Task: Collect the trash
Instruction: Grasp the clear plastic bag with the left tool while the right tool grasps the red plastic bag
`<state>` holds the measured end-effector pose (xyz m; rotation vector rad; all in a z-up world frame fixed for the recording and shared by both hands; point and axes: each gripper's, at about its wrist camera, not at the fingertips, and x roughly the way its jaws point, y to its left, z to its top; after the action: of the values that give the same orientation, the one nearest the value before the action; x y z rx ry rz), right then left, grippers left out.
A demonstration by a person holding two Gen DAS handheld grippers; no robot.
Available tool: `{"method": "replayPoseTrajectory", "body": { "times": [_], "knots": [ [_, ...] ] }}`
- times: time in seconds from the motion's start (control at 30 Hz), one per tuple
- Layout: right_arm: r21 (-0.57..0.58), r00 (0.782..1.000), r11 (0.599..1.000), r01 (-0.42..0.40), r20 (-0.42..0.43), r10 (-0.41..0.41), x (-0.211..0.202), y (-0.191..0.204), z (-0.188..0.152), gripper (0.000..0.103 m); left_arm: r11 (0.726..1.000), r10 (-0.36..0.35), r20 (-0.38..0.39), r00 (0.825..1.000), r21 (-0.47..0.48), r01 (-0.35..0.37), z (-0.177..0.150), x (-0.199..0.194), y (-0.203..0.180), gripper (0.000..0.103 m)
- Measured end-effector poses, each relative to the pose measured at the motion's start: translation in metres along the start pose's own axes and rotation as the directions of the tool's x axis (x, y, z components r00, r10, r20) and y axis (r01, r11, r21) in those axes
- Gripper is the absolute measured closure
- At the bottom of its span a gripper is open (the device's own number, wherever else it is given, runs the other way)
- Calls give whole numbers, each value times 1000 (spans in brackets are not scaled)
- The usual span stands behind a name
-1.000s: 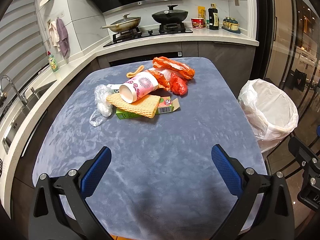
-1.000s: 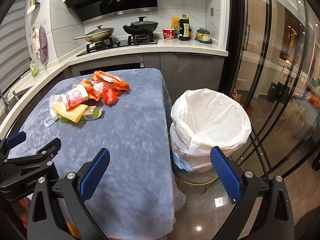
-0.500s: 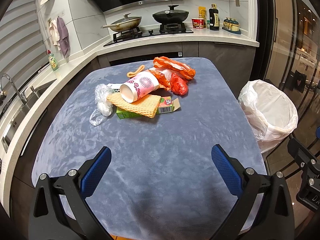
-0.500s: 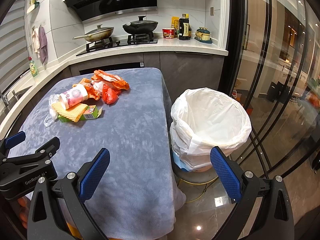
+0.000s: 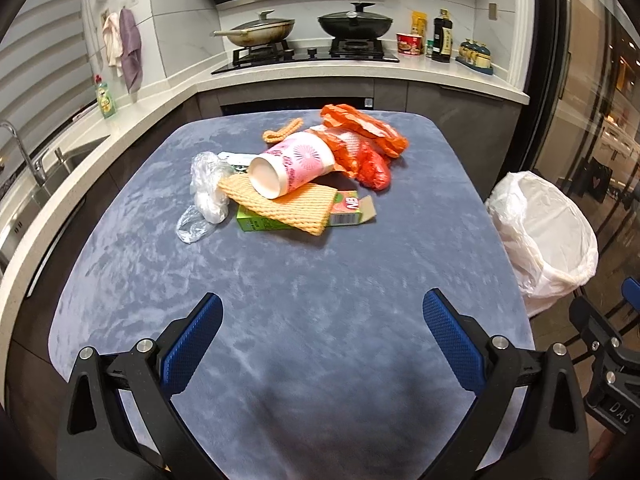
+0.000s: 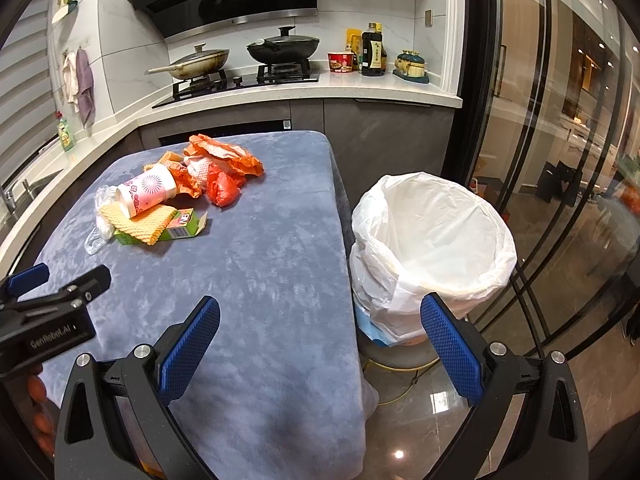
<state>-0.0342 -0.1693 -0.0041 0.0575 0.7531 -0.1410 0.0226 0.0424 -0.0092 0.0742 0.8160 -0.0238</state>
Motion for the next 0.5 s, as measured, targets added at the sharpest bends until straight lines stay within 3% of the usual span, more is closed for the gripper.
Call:
{"method": "replayPoseTrajectory", "body": {
  "times": [0.5],
  "knots": [
    [-47,998,997,-54,-35,52,55,61,31,7,998,6,-19,1000,-63,-7,30,54,63,7]
  ]
}}
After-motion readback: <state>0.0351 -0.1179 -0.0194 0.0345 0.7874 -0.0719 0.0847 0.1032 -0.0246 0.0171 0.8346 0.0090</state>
